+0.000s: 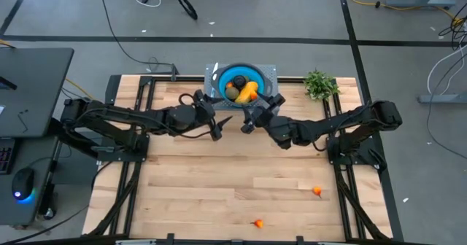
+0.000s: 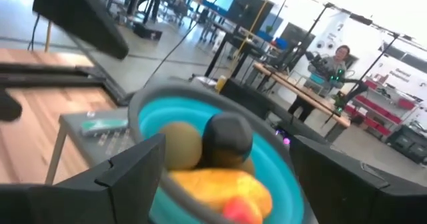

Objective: Pick & Place Fruit
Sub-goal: Put the orange pear into the blue strainer bowl

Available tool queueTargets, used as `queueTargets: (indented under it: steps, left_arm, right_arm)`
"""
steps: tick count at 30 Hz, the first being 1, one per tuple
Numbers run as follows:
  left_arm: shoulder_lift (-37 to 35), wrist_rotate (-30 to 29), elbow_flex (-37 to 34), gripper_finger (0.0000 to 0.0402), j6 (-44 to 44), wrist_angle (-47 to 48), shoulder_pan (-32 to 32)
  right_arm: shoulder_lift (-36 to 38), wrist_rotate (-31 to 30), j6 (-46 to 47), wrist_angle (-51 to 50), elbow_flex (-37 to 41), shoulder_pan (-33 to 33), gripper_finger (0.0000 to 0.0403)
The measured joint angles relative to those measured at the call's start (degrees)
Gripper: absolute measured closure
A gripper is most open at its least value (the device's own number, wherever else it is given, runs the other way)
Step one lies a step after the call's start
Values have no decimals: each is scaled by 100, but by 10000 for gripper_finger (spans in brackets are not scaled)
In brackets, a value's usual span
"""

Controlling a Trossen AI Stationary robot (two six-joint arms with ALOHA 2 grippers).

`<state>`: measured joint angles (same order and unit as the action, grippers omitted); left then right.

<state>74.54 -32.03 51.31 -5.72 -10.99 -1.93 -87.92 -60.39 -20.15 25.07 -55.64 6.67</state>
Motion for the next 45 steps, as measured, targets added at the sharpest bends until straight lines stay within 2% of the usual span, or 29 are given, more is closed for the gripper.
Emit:
queueTargets:
  steps: [9,15,22,30,39,45]
  left_arm:
    - [-344,-21,-4,61,-90,116,-162]
    - [-440,-31,-4,61,-61,142,-269]
    - [-443,-39,-2,61,-54,130,-384]
    - [-443,-75,-2,61,20,81,-406]
    - [-412,233,-2,61,99,-38,-404]
    - [-415,238,-2,61,86,-54,-402]
  right_arm:
    - [0,99,847,-961,0,224,73]
    - [0,360,1004,-987,0,481,73]
    - [0,375,1414,-1285,0,640,73]
    - [0,1410,1692,-1740,0,667,73]
    - [0,1648,1308,-1711,0,667,73]
    - [0,2485,1676,-1715,0,667,73]
